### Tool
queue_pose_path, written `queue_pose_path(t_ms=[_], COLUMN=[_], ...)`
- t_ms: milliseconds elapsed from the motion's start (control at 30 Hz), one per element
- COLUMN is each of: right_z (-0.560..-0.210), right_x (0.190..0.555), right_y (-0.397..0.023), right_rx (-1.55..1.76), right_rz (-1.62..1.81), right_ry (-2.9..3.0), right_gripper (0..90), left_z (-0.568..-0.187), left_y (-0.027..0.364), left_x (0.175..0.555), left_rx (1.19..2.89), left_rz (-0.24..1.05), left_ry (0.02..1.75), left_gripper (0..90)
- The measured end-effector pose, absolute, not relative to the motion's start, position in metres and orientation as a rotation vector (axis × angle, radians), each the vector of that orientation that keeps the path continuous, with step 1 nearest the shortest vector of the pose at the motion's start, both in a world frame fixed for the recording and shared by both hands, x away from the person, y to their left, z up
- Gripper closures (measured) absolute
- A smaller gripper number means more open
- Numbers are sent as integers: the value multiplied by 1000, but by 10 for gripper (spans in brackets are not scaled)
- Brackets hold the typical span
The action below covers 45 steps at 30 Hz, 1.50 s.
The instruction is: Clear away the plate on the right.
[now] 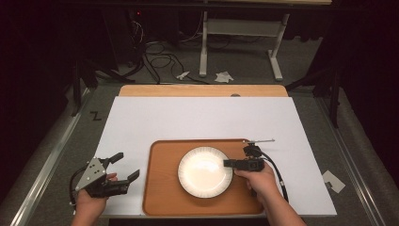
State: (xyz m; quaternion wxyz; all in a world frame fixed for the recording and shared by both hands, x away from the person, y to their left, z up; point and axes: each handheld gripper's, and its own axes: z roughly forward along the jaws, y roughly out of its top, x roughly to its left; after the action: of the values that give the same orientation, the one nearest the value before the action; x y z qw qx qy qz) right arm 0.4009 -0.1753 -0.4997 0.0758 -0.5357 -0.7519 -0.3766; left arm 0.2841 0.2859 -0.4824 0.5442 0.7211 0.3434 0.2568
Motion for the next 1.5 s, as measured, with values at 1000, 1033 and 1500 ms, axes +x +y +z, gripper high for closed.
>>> queue_pose_path(t_ms=[1000, 1033, 1500], right_z=[-493, -491, -456], right_x=[399, 399, 387], right_y=[-179, -180, -218], right_rx=[-1558, -1557, -1588], right_rz=[-1214, -1235, -1616], right_ry=[-2310, -2319, -2414], right_gripper=[618, 605, 216], left_z=[-483, -483, -483], left_y=[283, 283, 278], left_x=[284, 284, 292], left_rx=[1730, 1731, 1743], left_rz=[613, 612, 623], left_ry=[807, 808, 820], left_gripper=[153, 153, 153])
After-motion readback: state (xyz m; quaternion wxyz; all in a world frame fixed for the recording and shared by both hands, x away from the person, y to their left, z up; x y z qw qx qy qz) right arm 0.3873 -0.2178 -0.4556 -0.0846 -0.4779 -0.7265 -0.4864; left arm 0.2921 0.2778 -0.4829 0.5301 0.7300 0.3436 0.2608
